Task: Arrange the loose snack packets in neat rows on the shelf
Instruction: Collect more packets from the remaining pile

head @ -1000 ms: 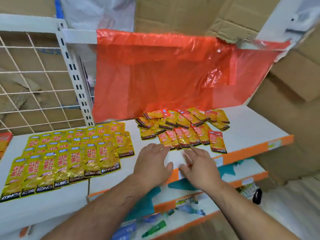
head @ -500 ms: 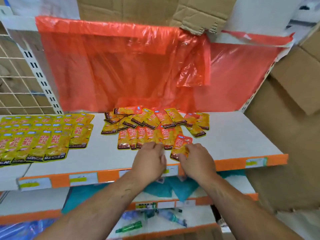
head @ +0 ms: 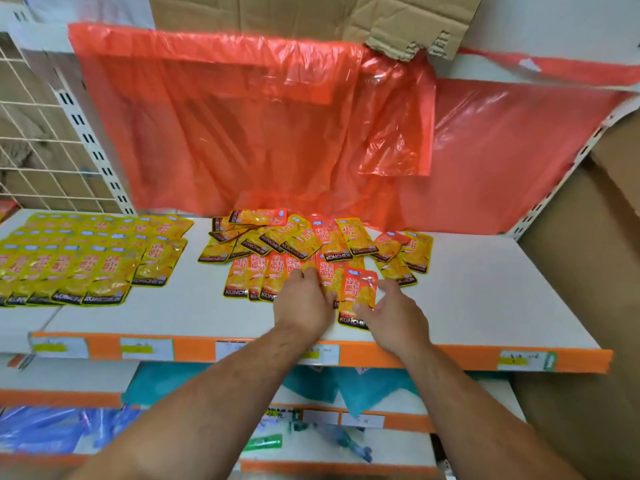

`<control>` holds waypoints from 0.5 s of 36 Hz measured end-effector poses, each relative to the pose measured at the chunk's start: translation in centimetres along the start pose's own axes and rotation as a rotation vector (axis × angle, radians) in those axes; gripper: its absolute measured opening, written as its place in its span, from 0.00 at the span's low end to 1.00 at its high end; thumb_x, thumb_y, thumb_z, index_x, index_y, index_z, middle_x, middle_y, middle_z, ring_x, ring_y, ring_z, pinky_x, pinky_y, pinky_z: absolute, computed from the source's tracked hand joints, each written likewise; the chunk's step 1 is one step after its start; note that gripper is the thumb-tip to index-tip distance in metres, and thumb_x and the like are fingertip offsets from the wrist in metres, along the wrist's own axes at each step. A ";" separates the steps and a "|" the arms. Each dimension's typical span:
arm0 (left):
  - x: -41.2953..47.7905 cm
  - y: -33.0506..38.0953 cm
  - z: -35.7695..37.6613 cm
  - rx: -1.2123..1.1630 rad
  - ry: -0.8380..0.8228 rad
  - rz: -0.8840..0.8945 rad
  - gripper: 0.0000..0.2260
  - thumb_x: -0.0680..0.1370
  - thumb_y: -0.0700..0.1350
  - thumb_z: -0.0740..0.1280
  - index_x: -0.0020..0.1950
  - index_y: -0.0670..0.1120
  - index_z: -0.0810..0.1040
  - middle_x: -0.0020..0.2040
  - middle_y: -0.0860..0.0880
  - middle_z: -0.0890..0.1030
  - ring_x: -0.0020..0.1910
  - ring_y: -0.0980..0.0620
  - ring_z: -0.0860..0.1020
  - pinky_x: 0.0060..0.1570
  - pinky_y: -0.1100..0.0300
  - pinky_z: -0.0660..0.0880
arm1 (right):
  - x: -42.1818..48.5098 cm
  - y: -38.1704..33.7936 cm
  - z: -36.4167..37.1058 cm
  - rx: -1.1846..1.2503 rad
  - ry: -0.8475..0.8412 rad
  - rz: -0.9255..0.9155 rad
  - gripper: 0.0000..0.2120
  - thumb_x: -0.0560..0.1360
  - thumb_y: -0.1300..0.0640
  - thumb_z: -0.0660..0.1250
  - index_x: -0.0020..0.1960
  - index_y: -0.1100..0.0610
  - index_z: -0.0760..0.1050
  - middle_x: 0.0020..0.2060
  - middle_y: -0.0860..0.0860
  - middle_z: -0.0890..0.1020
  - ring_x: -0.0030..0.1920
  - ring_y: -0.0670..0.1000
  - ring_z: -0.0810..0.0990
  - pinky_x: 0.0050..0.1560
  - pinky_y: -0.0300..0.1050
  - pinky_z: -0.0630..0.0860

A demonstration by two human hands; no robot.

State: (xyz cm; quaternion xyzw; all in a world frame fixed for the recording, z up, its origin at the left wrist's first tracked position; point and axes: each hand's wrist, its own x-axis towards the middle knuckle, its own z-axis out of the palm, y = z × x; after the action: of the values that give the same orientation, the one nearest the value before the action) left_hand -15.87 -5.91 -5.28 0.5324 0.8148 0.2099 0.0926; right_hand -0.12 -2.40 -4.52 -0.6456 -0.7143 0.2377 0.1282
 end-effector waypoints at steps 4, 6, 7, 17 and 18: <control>-0.1 -0.1 0.0 -0.035 0.015 -0.023 0.21 0.76 0.54 0.66 0.66 0.47 0.72 0.59 0.46 0.71 0.58 0.43 0.75 0.48 0.51 0.75 | 0.3 0.3 -0.2 0.062 -0.013 0.004 0.34 0.72 0.39 0.70 0.73 0.49 0.65 0.56 0.47 0.80 0.59 0.53 0.79 0.54 0.48 0.73; -0.3 -0.2 0.0 -0.059 0.013 -0.036 0.20 0.72 0.52 0.67 0.62 0.47 0.73 0.57 0.47 0.71 0.55 0.44 0.75 0.46 0.52 0.74 | 0.3 0.4 -0.2 0.087 -0.003 0.011 0.34 0.71 0.40 0.71 0.73 0.48 0.65 0.60 0.47 0.80 0.59 0.52 0.79 0.55 0.48 0.73; -0.3 -0.2 0.0 -0.067 0.015 -0.041 0.20 0.70 0.52 0.68 0.59 0.46 0.73 0.56 0.47 0.70 0.54 0.44 0.75 0.44 0.53 0.73 | 0.2 0.4 -0.1 0.094 0.007 0.013 0.34 0.71 0.40 0.71 0.72 0.48 0.66 0.60 0.47 0.80 0.59 0.52 0.79 0.55 0.48 0.74; -0.7 0.0 0.1 -0.074 0.086 -0.019 0.17 0.74 0.58 0.68 0.54 0.47 0.73 0.51 0.48 0.78 0.50 0.47 0.77 0.45 0.54 0.73 | -0.2 0.0 0.3 0.056 0.033 0.003 0.38 0.67 0.32 0.71 0.71 0.49 0.67 0.59 0.47 0.79 0.58 0.52 0.79 0.49 0.47 0.73; -0.8 0.0 0.1 -0.079 0.092 -0.019 0.17 0.74 0.58 0.68 0.54 0.47 0.73 0.50 0.48 0.79 0.49 0.46 0.77 0.43 0.54 0.73 | -0.2 0.0 0.4 0.051 0.041 -0.002 0.37 0.67 0.32 0.71 0.70 0.49 0.68 0.59 0.47 0.78 0.58 0.52 0.78 0.49 0.47 0.73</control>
State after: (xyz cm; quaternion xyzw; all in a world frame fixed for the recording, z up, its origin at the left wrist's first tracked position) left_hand -15.52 -6.58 -5.43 0.5102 0.8143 0.2654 0.0784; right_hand -0.30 -2.68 -4.78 -0.6460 -0.7059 0.2425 0.1596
